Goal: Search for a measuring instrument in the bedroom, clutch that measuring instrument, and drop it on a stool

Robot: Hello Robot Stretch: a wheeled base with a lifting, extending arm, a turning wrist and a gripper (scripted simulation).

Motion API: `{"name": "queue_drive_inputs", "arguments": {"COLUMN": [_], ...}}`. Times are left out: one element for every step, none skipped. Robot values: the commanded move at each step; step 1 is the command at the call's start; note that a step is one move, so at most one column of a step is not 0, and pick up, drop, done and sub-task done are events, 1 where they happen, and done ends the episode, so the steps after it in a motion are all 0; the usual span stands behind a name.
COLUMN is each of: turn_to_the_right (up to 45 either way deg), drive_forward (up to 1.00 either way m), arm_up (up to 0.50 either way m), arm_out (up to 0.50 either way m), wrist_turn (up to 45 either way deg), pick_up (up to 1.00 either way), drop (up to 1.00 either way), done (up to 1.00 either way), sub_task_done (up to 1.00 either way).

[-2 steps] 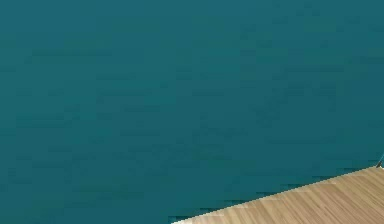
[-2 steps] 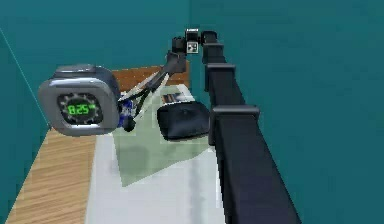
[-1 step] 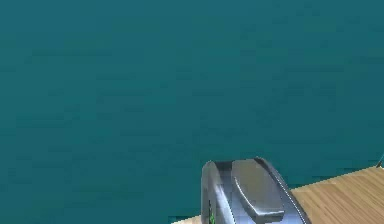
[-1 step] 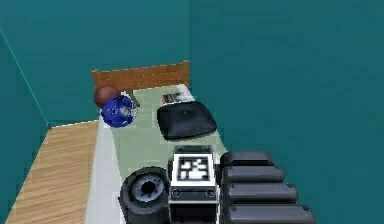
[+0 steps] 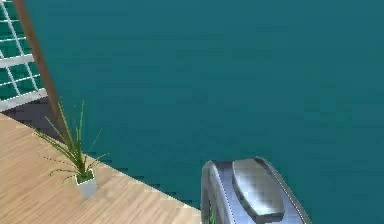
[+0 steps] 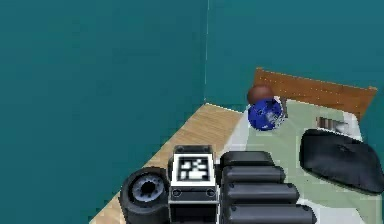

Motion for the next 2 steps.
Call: {"name": "queue_drive_inputs", "arguments": {"turn_to_the_right": [-45.0,-3.0], "drive_forward": [0.00,0.00], "arm_up": [0.00,0.00], "arm_out": [0.00,0.00], "wrist_turn": [0.0,0.0], "pick_up": [0.00,0.00], "drop": [0.00,0.00], "done": [0.00,0.00], "sub_task_done": [0.00,0.00]}}
